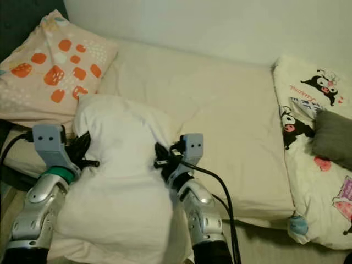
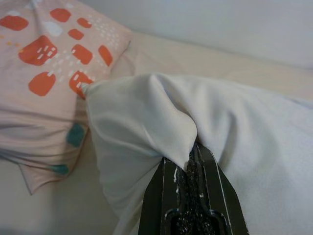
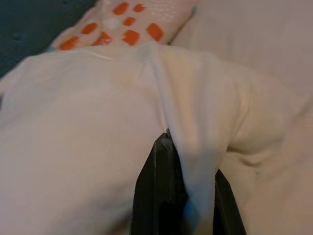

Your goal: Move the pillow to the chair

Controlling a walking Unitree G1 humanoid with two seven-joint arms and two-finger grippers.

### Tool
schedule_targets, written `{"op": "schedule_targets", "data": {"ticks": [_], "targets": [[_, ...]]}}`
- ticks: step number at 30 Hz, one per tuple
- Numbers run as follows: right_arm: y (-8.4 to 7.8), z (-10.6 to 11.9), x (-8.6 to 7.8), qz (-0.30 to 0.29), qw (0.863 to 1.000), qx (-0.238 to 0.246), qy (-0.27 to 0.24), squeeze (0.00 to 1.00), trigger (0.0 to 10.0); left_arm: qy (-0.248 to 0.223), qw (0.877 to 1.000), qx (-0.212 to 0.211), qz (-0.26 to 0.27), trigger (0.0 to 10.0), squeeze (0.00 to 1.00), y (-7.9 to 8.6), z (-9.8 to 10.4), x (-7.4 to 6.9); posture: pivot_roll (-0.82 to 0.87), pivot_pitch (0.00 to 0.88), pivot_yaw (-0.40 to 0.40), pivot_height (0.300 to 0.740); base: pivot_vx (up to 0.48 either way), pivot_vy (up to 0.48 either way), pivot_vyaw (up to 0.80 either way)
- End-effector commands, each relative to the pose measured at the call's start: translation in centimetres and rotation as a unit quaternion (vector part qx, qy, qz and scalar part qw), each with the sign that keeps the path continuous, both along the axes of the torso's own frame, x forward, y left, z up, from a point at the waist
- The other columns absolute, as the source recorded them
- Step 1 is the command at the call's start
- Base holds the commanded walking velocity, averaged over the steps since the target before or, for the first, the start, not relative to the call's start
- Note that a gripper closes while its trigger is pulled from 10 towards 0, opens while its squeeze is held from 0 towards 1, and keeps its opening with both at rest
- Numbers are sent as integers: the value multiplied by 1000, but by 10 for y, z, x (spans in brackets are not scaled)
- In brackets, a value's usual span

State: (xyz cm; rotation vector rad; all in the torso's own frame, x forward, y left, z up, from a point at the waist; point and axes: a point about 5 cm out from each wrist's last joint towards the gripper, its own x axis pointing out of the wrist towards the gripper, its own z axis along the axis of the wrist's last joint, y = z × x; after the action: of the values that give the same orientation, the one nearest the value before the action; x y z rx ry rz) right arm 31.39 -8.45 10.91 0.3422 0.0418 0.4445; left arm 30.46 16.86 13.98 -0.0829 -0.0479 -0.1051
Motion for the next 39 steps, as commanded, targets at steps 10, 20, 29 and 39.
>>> {"op": "schedule_targets", "data": {"ticks": [10,20,29,39], "targets": [[6,-4,-1,-12,1000,8,7,0,10000,5,1000,-9,-19,10000,0,-9,4,2,110,24,8,740,0,0,0],[11,-1,-1,-8,1000,-3,2,0,10000,-12,1000,22,-9,10000,0,-9,8,4,120,42,-13,740,0,0,-488],[7,-1,1,-12,1000,-13,2,0,10000,-4,1000,27,-2,10000,0,-9,5,4,112,45,-14,740,0,0,-800],[2,0,3,-16,999,-39,-1,0,10000,-9,1000,25,7,10000,0,-13,8,11,85,56,-42,740,0,0,-800]]}}
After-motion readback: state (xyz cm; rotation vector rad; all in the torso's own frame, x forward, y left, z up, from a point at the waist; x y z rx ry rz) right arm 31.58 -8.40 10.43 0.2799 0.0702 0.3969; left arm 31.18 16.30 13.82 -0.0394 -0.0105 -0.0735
